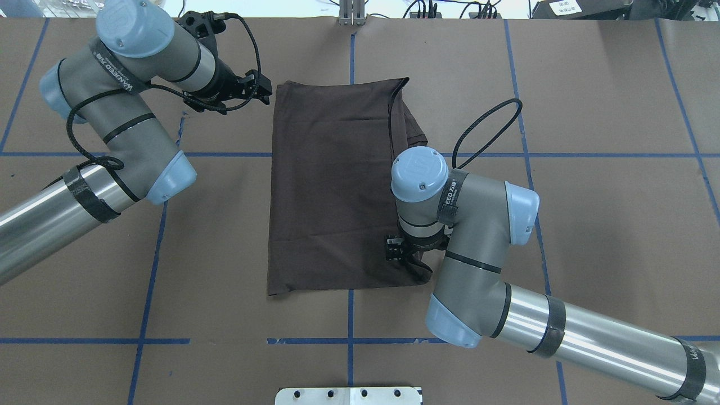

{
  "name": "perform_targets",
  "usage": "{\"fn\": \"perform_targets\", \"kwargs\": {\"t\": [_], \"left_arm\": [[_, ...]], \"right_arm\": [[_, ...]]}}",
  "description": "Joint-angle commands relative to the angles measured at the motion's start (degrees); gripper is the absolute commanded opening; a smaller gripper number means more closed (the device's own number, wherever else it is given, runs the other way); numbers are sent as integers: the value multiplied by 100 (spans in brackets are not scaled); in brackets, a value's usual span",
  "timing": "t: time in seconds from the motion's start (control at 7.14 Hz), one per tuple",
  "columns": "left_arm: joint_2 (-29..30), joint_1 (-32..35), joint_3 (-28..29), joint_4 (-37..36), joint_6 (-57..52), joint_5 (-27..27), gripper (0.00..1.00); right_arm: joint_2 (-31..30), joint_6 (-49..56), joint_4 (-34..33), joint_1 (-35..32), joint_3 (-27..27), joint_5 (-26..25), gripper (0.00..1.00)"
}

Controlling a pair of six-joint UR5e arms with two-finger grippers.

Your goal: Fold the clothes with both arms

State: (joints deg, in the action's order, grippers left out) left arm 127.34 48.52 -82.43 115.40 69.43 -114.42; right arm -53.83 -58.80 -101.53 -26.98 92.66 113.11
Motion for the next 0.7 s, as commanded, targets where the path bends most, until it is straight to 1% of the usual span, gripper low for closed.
{"fn": "perform_targets", "kwargs": {"t": [0.0, 0.14, 0.28, 0.56], "left_arm": [[1, 0, -10, 0, 0, -1, 100], [1, 0, -10, 0, 0, -1, 100], [10, 0, -10, 0, 0, -1, 100], [19, 0, -10, 0, 18, -1, 100]], "right_arm": [[-110, 9, 1, -9, 15, 0, 100], [-145, 9, -7, -78, 50, 9, 100], [-250, 78, -138, -157, 207, 18, 100], [-574, 97, -192, -202, 419, -43, 100]]}}
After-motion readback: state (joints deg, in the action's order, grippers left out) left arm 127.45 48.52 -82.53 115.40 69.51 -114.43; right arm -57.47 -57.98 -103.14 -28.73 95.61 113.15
